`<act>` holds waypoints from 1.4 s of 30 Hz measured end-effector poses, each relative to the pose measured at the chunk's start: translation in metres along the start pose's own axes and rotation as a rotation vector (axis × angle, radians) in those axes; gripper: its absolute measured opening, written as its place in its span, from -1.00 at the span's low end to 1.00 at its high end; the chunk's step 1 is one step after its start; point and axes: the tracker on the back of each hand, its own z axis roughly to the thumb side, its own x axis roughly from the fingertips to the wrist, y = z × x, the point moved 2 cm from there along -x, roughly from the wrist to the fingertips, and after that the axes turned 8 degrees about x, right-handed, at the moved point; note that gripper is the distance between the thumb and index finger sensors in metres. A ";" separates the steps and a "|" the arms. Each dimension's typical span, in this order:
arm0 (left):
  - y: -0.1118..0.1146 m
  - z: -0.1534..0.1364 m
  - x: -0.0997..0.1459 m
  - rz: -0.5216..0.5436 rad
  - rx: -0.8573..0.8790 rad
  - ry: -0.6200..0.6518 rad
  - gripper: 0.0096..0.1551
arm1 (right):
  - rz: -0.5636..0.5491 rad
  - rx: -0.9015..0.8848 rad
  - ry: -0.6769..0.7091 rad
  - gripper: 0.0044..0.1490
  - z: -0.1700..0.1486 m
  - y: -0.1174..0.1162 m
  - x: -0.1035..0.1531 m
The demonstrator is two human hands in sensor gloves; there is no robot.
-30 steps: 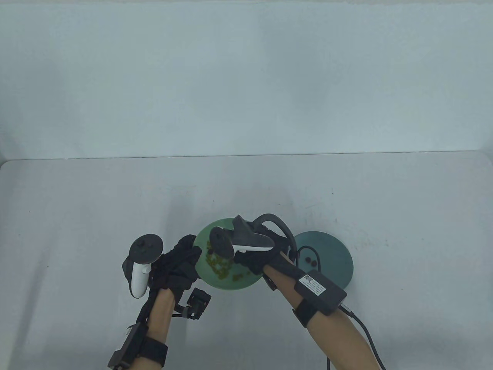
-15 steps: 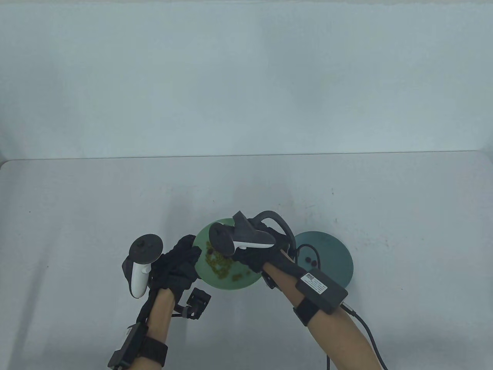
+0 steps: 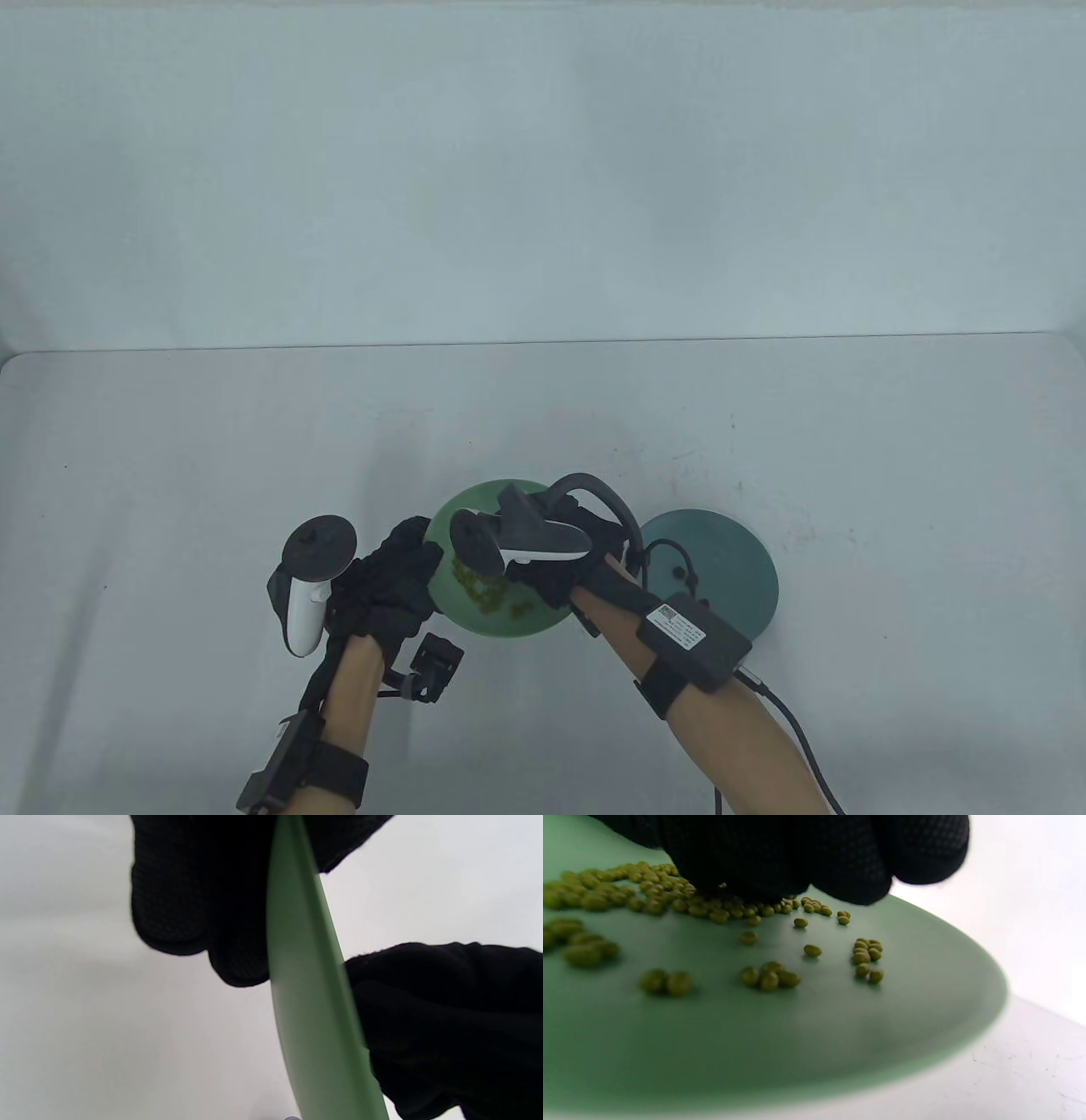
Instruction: Pick cranberries with hand pinch into plate
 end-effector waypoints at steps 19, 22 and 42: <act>-0.002 -0.003 -0.001 -0.004 0.030 -0.003 -0.35 | -0.012 -0.016 0.035 -0.43 0.006 -0.002 0.003; -0.003 -0.003 -0.001 -0.003 0.036 -0.002 -0.36 | -0.011 -0.032 0.050 -0.42 0.006 -0.002 0.003; -0.002 0.000 0.000 -0.012 0.013 0.004 -0.36 | 0.067 -0.103 0.081 -0.37 0.003 -0.002 -0.001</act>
